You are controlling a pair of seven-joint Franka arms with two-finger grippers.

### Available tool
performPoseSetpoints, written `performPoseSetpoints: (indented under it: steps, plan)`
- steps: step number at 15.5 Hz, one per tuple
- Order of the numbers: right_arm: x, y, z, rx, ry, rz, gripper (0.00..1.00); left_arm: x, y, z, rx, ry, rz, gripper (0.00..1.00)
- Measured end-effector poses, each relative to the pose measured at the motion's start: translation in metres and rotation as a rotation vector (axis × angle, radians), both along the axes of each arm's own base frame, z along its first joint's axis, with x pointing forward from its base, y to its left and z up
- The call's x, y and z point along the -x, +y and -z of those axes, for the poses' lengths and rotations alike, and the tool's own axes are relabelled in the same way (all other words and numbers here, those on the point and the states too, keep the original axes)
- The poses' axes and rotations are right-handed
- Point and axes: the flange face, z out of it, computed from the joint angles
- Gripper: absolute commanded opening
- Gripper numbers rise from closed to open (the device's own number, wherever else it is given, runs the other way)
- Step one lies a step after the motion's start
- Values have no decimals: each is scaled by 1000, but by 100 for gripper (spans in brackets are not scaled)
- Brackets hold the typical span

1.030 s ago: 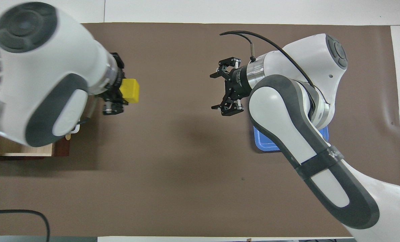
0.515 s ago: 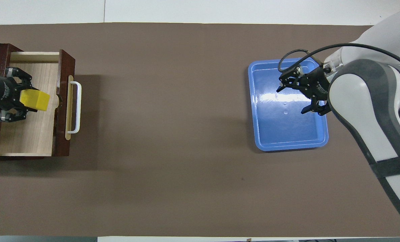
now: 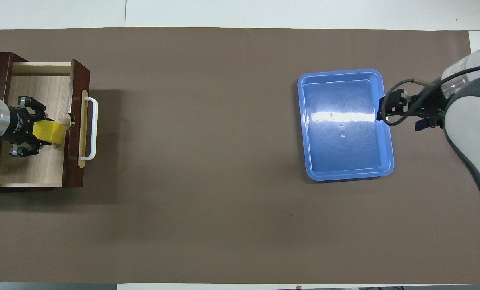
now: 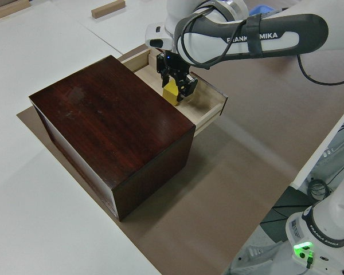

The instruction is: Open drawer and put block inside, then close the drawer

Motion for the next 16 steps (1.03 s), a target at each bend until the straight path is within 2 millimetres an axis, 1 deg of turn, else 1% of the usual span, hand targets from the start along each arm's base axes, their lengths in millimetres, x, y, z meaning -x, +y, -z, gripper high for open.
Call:
performPoseSetpoints:
  steps: [2,3,4,5,6,7,8,9,10,11,12,13,14,16]
  plan:
    - [15,-5,-27,30,-40,-95,100,-2,-3,-11,-1,-13,2,100]
    - [21,-7,-39,52,-61,-135,100,-4,-6,-21,1,-15,-4,100]
    - [24,-8,-47,71,-76,-166,100,-7,-14,-33,3,-17,-14,100]
    - [26,-8,-51,81,-83,-189,100,-11,-32,-44,4,-22,-15,100]
    - [27,-9,-51,84,-83,-200,100,-12,-59,-51,0,-23,-6,100]
    - [26,-9,-49,84,-79,-205,100,-10,-89,-52,-8,-21,0,100]
    - [25,-9,-45,83,-72,-208,100,-7,-117,-49,-19,-16,0,100]
    - [24,-9,-41,82,-64,-209,100,-4,-137,-43,-32,-8,-4,100]
    - [23,-9,-37,81,-56,-209,100,-3,-149,-34,-42,3,-9,100]
    - [22,-9,-34,80,-50,-209,100,-2,-151,-24,-52,11,-9,100]
    - [21,-10,-32,80,-46,-209,100,-3,-147,-14,-66,13,-9,100]
    - [22,-10,-31,79,-41,-208,100,-4,-139,-6,-79,14,-14,100]
    - [22,-12,-31,78,-34,-206,100,-6,-125,-1,-90,15,-20,100]
    - [23,-13,-30,78,-27,-204,100,-10,-95,0,-94,18,-11,100]
